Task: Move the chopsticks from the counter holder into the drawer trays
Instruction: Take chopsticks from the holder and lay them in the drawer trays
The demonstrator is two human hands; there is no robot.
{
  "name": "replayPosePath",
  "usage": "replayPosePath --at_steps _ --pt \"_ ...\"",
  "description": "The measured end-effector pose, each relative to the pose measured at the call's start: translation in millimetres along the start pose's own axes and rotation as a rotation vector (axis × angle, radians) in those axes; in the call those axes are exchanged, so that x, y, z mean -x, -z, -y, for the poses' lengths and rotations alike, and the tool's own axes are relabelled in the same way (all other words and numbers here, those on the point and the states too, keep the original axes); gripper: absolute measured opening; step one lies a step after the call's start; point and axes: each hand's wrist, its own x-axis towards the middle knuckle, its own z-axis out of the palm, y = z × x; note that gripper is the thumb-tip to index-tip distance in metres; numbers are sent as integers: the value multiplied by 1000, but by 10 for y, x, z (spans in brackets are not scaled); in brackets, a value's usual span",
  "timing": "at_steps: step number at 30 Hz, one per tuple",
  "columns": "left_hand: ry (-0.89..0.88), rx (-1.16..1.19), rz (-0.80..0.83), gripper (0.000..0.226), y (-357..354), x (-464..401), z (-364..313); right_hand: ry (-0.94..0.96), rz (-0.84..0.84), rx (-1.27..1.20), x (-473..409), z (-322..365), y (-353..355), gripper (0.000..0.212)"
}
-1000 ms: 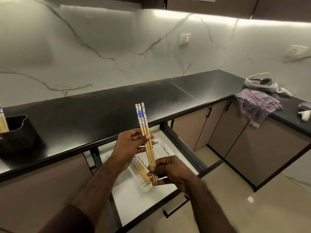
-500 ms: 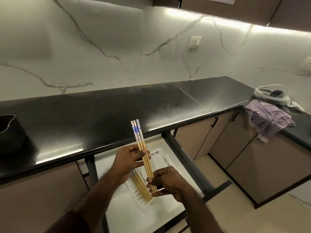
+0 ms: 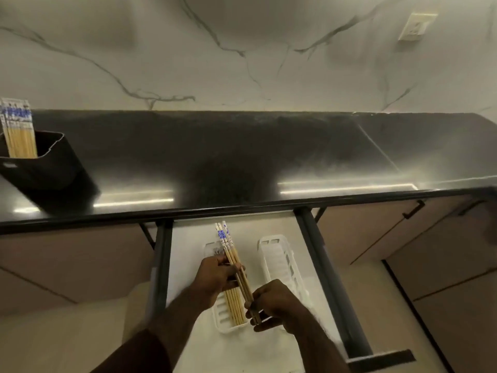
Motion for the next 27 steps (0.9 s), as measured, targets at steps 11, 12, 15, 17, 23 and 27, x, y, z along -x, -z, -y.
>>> replayPosePath --at_steps 11,12,15,17,23,27 --pt "167 30 -183 28 -15 -316 534 -159 90 59 -662 -247 -191 17" --pt "175 28 -182 29 2 -330 545 -166 84 56 -722 -256 -220 23" --pt "199 19 -198 40 59 -379 573 -169 51 37 -878 -256 -294 27" --pt "214 21 -215 56 98 -415 592 -163 20 22 -980 -246 -341 24" --pt "206 -61 -245 52 168 -485 631 -149 -35 9 -1189 -175 -481 18" --pt "168 -174 -263 37 196 -492 681 -137 -60 -26 -1247 -183 -558 20"
